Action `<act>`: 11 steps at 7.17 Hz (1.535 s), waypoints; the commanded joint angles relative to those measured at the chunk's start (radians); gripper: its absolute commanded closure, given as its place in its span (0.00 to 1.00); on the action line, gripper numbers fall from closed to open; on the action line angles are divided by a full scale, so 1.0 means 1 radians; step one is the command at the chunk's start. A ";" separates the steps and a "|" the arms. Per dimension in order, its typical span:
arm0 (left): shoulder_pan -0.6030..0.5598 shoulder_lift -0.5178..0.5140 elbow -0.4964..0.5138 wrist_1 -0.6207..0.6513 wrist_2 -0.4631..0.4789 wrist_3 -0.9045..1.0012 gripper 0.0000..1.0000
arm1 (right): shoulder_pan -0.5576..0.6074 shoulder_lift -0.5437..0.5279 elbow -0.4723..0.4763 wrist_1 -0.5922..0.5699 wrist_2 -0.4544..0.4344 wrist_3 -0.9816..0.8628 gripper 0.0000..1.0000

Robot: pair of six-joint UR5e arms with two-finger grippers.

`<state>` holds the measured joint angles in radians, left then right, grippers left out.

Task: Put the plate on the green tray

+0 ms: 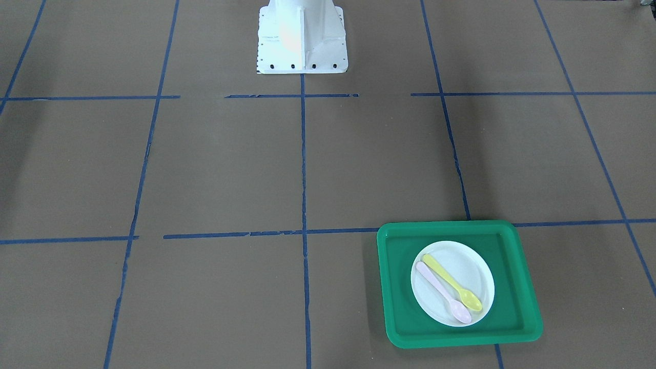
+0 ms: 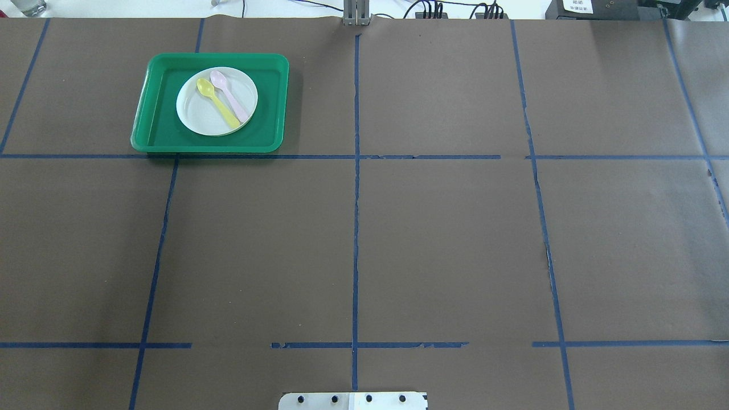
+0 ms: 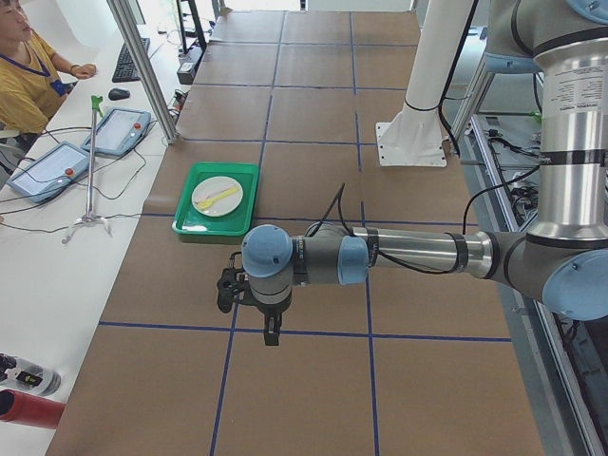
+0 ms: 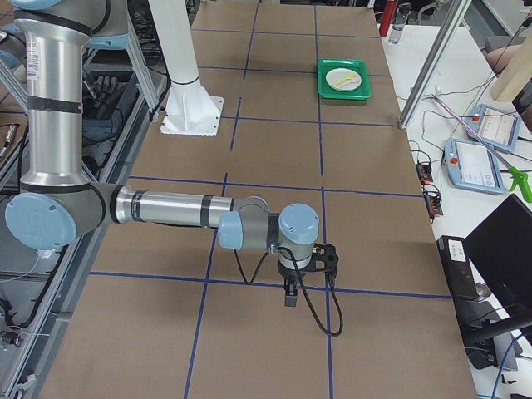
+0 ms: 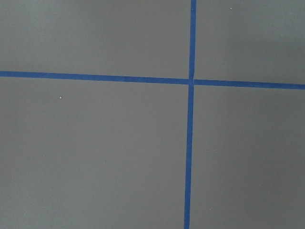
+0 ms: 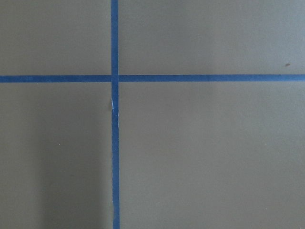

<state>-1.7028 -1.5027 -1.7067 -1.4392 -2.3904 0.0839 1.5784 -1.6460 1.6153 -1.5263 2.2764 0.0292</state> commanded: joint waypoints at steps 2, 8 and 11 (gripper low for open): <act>-0.012 -0.013 -0.008 0.046 -0.012 0.014 0.00 | 0.000 0.000 0.000 0.000 0.000 0.000 0.00; -0.012 -0.019 -0.016 0.026 -0.013 0.007 0.00 | 0.000 0.000 0.000 0.000 0.000 0.000 0.00; -0.011 -0.021 -0.005 0.023 -0.013 0.008 0.00 | 0.000 0.000 0.000 0.000 0.002 0.000 0.00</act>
<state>-1.7148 -1.5218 -1.7146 -1.4155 -2.4048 0.0929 1.5785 -1.6459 1.6153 -1.5263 2.2767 0.0291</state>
